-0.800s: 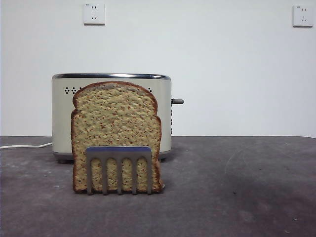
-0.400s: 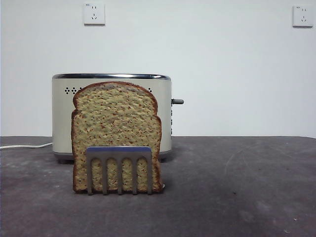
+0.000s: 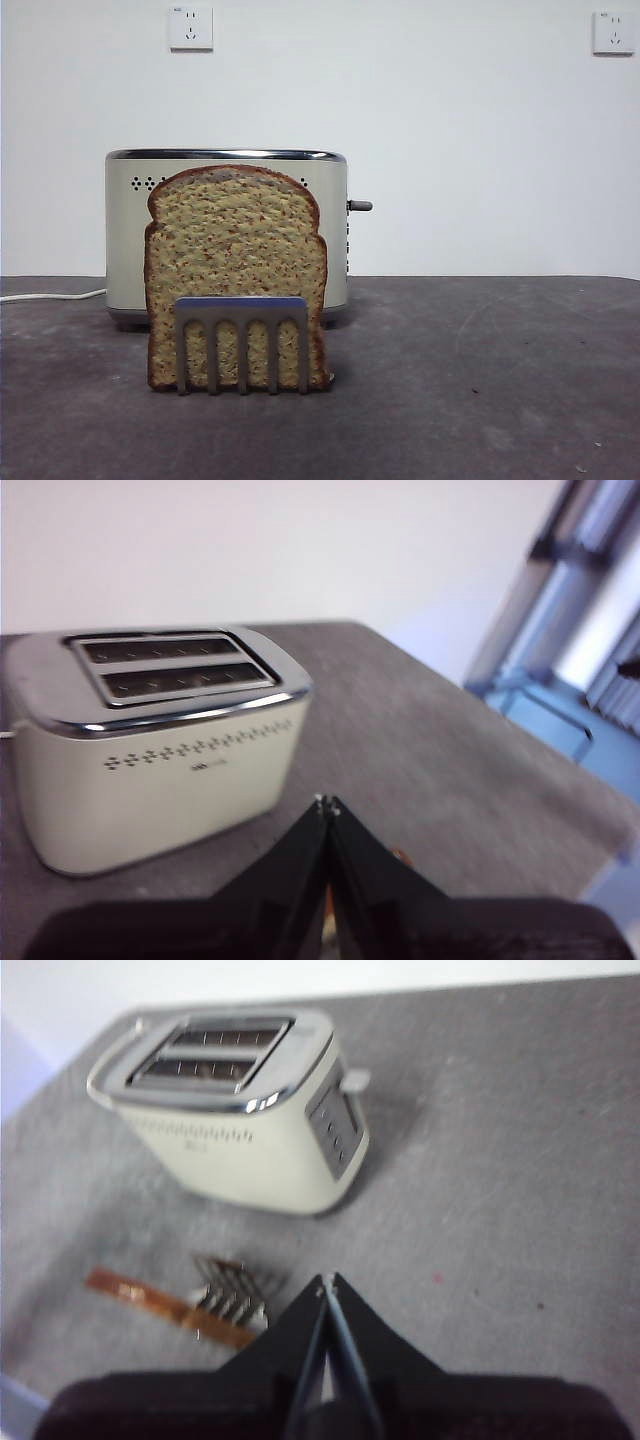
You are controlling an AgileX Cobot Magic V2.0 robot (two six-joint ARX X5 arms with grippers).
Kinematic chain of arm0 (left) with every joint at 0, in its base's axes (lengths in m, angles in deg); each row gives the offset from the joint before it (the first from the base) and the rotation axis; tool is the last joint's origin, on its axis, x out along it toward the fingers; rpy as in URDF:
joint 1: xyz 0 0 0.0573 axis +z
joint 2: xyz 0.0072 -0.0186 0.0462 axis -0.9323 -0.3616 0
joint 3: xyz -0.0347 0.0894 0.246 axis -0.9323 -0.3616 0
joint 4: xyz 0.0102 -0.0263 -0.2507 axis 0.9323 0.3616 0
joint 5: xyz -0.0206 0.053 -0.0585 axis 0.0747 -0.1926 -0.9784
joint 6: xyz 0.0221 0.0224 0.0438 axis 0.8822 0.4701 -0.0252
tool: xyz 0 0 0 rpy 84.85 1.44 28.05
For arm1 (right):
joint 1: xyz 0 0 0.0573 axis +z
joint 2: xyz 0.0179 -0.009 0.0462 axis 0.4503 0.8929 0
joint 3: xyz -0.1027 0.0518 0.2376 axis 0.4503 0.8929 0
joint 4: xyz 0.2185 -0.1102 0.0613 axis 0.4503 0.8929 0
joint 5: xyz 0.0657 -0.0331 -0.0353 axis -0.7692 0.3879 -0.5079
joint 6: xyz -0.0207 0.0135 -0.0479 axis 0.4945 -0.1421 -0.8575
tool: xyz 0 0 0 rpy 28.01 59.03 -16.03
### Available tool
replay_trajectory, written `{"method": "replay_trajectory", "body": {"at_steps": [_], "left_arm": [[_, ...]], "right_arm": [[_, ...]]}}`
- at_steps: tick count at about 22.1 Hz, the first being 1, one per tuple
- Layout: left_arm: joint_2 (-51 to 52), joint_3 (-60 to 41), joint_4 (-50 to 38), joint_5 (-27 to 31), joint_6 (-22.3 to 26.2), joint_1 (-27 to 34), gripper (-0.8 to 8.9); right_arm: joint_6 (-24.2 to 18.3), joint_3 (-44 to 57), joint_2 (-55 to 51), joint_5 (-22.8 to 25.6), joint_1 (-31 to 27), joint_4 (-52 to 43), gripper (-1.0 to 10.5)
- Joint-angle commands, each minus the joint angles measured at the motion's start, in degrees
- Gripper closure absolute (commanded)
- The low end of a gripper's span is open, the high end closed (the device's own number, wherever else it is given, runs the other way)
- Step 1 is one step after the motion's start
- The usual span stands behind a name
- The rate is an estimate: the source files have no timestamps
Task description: Pick up a slice of bread from the rack,put the bread on the toaster,press the button
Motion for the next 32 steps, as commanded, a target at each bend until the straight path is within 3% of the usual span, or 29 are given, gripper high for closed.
{"method": "replay_trajectory", "body": {"at_steps": [1, 8, 10, 11, 12, 13, 17, 26, 32], "left_arm": [[-2.93, 4.35, 5.07, -0.70, 9.44, -1.42, 8.21], [-6.12, 8.74, 9.94, -0.68, 13.25, -3.72, 8.20], [-6.19, 8.74, 10.12, -0.66, 13.42, -3.72, 7.67], [-6.19, 8.74, 10.10, -0.66, 13.44, -3.76, 6.10], [-6.21, 8.74, 10.10, -0.61, 13.75, -4.17, 3.88], [-6.25, 8.74, 10.01, -0.63, 14.01, -4.98, 2.42], [-9.25, 9.01, 9.99, 0.31, 17.55, -11.37, 2.42], [-26.75, 19.19, 14.91, 17.88, 31.67, -30.80, 2.43], [-40.70, 24.15, 14.53, 28.41, 39.69, -40.13, 2.43]], "right_arm": [[-5.62, -2.64, 1.46, -0.13, 0.83, 3.54, 9.6], [-6.19, -4.31, 2.25, -0.09, 2.29, 4.61, 9.6], [-6.19, -4.31, 2.25, -0.09, 2.60, 4.61, 9.6], [-6.19, -4.31, 2.25, -0.09, 2.64, 4.61, 9.6], [-6.19, -4.28, 2.25, -0.09, 2.64, 4.63, 9.6], [-6.19, -4.31, 2.25, -0.11, 2.64, 4.66, 9.6], [-6.19, -4.31, 2.25, -0.11, 2.64, 4.74, 9.6], [-6.78, -4.31, 2.58, -0.11, 2.64, 5.92, 9.6], [-6.91, -4.28, 3.06, -0.11, 2.64, 5.95, 9.6]]}}
